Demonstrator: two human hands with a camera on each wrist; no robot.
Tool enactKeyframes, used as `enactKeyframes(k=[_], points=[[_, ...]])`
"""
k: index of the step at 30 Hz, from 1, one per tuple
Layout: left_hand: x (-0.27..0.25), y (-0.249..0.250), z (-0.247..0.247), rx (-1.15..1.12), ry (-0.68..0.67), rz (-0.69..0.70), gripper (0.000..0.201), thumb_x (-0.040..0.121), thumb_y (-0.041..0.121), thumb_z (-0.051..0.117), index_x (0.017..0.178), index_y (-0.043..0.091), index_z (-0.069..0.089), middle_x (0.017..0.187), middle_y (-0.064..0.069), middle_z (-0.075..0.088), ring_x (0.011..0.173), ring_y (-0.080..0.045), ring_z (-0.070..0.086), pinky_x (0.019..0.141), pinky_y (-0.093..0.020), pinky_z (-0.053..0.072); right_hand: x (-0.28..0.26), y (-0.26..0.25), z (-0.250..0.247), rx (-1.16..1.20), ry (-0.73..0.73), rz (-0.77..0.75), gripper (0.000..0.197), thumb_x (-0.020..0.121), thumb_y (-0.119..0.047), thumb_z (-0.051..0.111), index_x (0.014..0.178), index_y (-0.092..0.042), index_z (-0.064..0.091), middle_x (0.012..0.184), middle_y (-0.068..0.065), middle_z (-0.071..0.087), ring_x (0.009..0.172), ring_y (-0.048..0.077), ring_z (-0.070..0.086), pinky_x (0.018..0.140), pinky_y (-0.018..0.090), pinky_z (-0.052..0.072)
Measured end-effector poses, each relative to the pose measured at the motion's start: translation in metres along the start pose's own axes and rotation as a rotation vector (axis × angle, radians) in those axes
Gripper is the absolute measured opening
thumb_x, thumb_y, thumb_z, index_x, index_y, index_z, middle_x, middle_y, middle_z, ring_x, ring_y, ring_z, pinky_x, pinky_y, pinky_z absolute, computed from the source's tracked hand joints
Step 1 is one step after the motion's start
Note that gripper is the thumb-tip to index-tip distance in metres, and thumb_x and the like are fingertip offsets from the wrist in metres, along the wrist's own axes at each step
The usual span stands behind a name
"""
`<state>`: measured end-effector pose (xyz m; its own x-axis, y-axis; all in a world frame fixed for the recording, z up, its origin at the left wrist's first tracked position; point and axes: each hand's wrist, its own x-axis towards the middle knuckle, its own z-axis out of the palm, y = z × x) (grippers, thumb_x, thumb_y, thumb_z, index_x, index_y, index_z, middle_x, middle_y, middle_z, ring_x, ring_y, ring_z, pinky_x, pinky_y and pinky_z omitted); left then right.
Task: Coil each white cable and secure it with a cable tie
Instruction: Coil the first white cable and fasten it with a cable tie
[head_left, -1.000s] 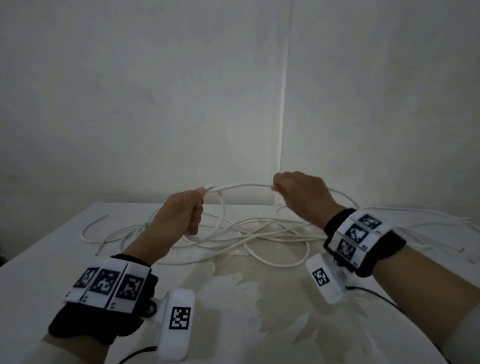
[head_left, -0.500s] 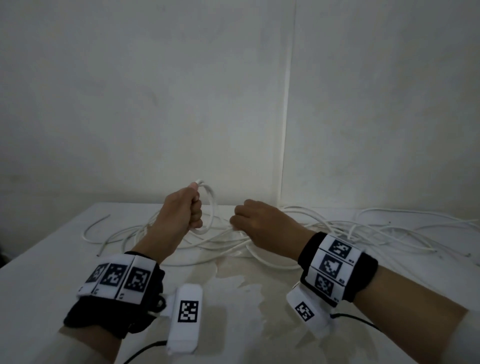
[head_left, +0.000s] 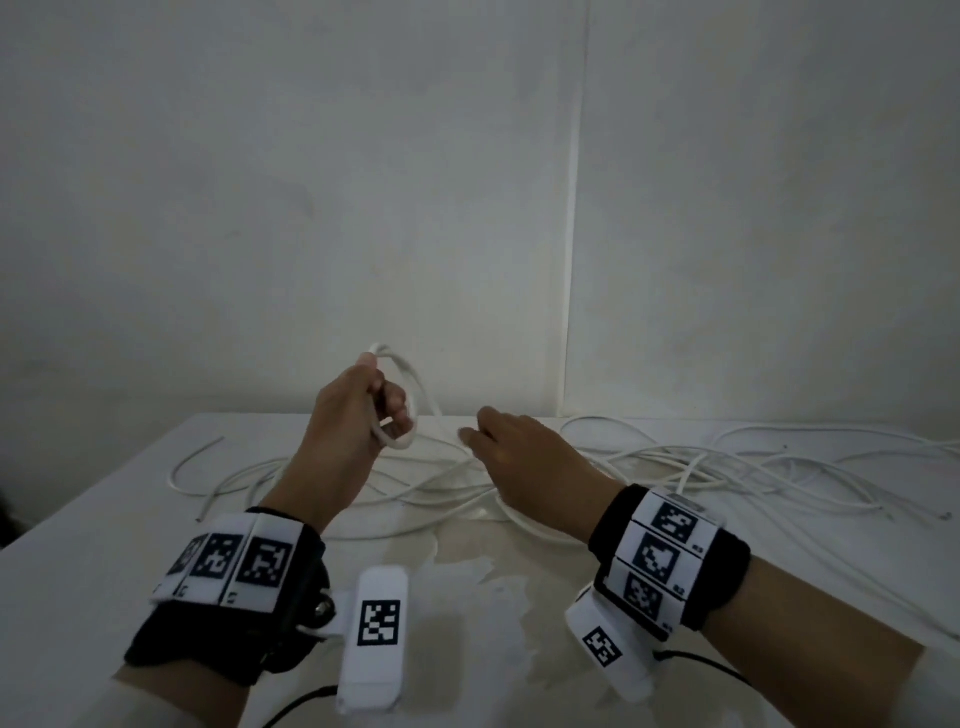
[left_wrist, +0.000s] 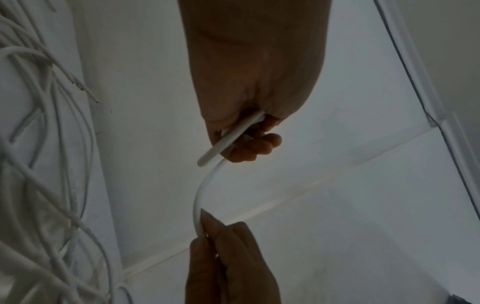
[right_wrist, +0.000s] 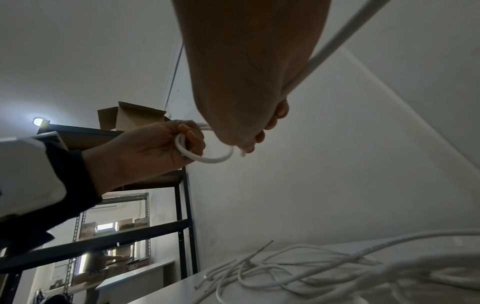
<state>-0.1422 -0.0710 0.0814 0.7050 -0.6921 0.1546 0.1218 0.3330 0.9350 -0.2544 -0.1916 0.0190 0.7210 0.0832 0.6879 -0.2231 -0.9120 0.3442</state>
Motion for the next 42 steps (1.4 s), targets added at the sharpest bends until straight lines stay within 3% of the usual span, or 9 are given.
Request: enactKeyframes(k=[2, 5, 10, 13, 17, 24, 29, 34, 42], points=[[-0.003, -0.004, 0.003, 0.033, -0.030, 0.003, 0.036, 0.100, 0.021, 0.031, 0.065, 0.015, 0.038, 0.043, 0.004, 0.050, 0.043, -0.007, 0.048, 0.047, -0.019, 0.047, -0.001, -0.004, -0.004, 0.014, 0.030, -0.051, 0.011, 0.063, 0.000, 0.071, 0.067, -0.007, 0.064, 0.065, 0.006, 0.057, 0.045, 0.019, 0.049, 0.045, 0.024, 0.021], [-0.009, -0.013, 0.010, 0.073, -0.100, 0.015, 0.035, 0.100, 0.019, 0.028, 0.068, 0.013, 0.041, 0.048, 0.002, 0.058, 0.047, -0.008, 0.057, 0.053, -0.024, 0.051, 0.006, -0.009, -0.013, 0.058, 0.137, -0.150, 0.023, 0.081, -0.012, 0.043, 0.067, -0.009, 0.061, 0.066, 0.006, 0.059, 0.047, 0.019, 0.053, 0.043, 0.024, 0.033], [-0.012, -0.018, 0.014, 0.134, -0.129, 0.025, 0.033, 0.101, 0.023, 0.030, 0.072, 0.011, 0.042, 0.055, -0.001, 0.060, 0.047, -0.008, 0.058, 0.044, -0.020, 0.047, 0.009, -0.005, -0.027, 0.042, 0.248, -0.194, 0.017, 0.086, -0.027, 0.049, 0.082, -0.013, 0.041, 0.065, 0.002, 0.059, 0.044, 0.014, 0.051, 0.039, 0.022, 0.031], [-0.015, -0.021, 0.013, 0.275, -0.177, 0.054, 0.034, 0.101, 0.024, 0.028, 0.072, 0.009, 0.039, 0.050, 0.004, 0.056, 0.046, -0.012, 0.052, 0.043, -0.021, 0.043, 0.013, -0.001, -0.037, 0.064, 0.319, -0.224, 0.026, 0.083, -0.036, 0.055, 0.082, -0.010, 0.049, 0.065, 0.002, 0.058, 0.042, 0.013, 0.048, 0.038, 0.022, 0.031], [-0.017, -0.021, 0.008, 0.489, -0.255, 0.087, 0.035, 0.100, 0.025, 0.030, 0.076, 0.006, 0.046, 0.058, -0.007, 0.051, 0.054, -0.018, 0.049, 0.054, -0.028, 0.040, 0.017, 0.010, -0.046, 0.028, 0.274, -0.289, 0.012, 0.076, -0.020, 0.071, 0.078, -0.013, 0.061, 0.079, 0.003, 0.055, 0.046, 0.014, 0.049, 0.040, 0.021, 0.032], [-0.027, -0.017, 0.002, 0.478, -0.356, -0.143, 0.040, 0.099, 0.020, 0.030, 0.060, 0.012, 0.038, 0.043, 0.003, 0.036, 0.033, -0.008, 0.025, 0.037, -0.017, 0.024, 0.019, 0.041, -0.057, 0.173, 0.136, 0.109, 0.026, 0.085, -0.026, 0.045, 0.069, -0.016, 0.064, 0.061, -0.002, 0.061, 0.041, 0.017, 0.052, 0.040, 0.014, 0.028], [-0.028, -0.013, 0.008, 0.215, -0.406, -0.282, 0.044, 0.099, 0.030, 0.027, 0.062, 0.010, 0.038, 0.042, 0.002, 0.030, 0.030, -0.005, 0.019, 0.031, -0.014, 0.019, 0.023, 0.039, -0.045, 0.155, 0.074, 0.157, 0.014, 0.083, -0.019, 0.054, 0.070, -0.015, 0.060, 0.061, -0.006, 0.062, 0.041, 0.015, 0.052, 0.039, 0.013, 0.011], [-0.031, -0.011, 0.007, 0.233, -0.361, -0.248, 0.037, 0.096, 0.028, 0.038, 0.063, 0.013, 0.035, 0.044, 0.007, 0.024, 0.031, -0.003, 0.017, 0.032, -0.013, 0.015, 0.021, 0.033, -0.042, 0.370, -0.151, 0.284, 0.018, 0.097, -0.017, 0.042, 0.099, -0.010, 0.059, 0.096, 0.001, 0.063, 0.078, 0.020, 0.054, 0.062, 0.026, 0.029], [-0.025, -0.001, 0.001, 0.082, -0.327, -0.182, 0.038, 0.096, 0.029, 0.035, 0.062, 0.014, 0.032, 0.041, 0.009, 0.024, 0.029, -0.001, 0.018, 0.032, -0.013, 0.015, 0.005, 0.032, -0.041, 0.509, -0.063, 0.414, 0.033, 0.096, -0.026, 0.038, 0.096, -0.005, 0.063, 0.084, 0.003, 0.063, 0.067, 0.020, 0.051, 0.058, 0.030, 0.037]])
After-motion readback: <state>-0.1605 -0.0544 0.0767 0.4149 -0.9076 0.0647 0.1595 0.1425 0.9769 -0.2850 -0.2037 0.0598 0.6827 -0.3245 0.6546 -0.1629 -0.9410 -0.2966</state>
